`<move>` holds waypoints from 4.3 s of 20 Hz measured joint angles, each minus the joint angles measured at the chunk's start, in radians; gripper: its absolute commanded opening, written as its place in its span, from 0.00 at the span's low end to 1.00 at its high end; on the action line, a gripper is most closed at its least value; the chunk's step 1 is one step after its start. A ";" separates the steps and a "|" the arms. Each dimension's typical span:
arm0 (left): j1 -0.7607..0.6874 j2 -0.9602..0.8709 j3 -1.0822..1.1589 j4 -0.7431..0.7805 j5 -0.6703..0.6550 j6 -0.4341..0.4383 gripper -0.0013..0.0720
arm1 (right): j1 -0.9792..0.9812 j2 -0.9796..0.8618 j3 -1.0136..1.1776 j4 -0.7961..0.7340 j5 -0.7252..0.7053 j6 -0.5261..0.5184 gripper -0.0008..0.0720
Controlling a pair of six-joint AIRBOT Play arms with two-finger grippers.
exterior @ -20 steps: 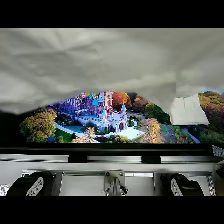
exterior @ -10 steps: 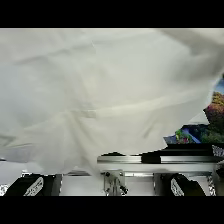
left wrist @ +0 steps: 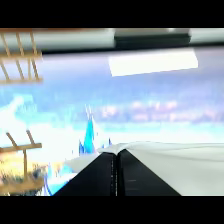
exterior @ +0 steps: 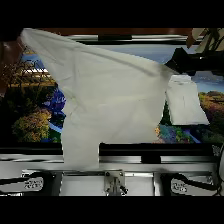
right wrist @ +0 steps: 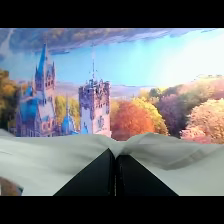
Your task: Fold the shirts.
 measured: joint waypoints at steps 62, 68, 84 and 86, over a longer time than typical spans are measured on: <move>0.071 -0.279 -0.660 -0.179 -0.290 -0.039 0.06 | -0.219 -0.077 -0.647 0.106 0.124 -0.049 0.77; 0.071 -0.279 -0.660 -0.179 -0.292 -0.034 0.06 | -0.219 -0.135 -0.647 0.153 0.111 -0.032 0.77; 0.071 -0.279 -0.649 -0.179 -0.298 -0.025 0.06 | -0.219 -0.180 -0.642 0.160 0.090 -0.010 0.15; 0.071 -0.275 -0.616 -0.179 -0.314 -0.016 0.05 | -0.219 -0.155 -0.622 0.161 0.117 -0.060 0.15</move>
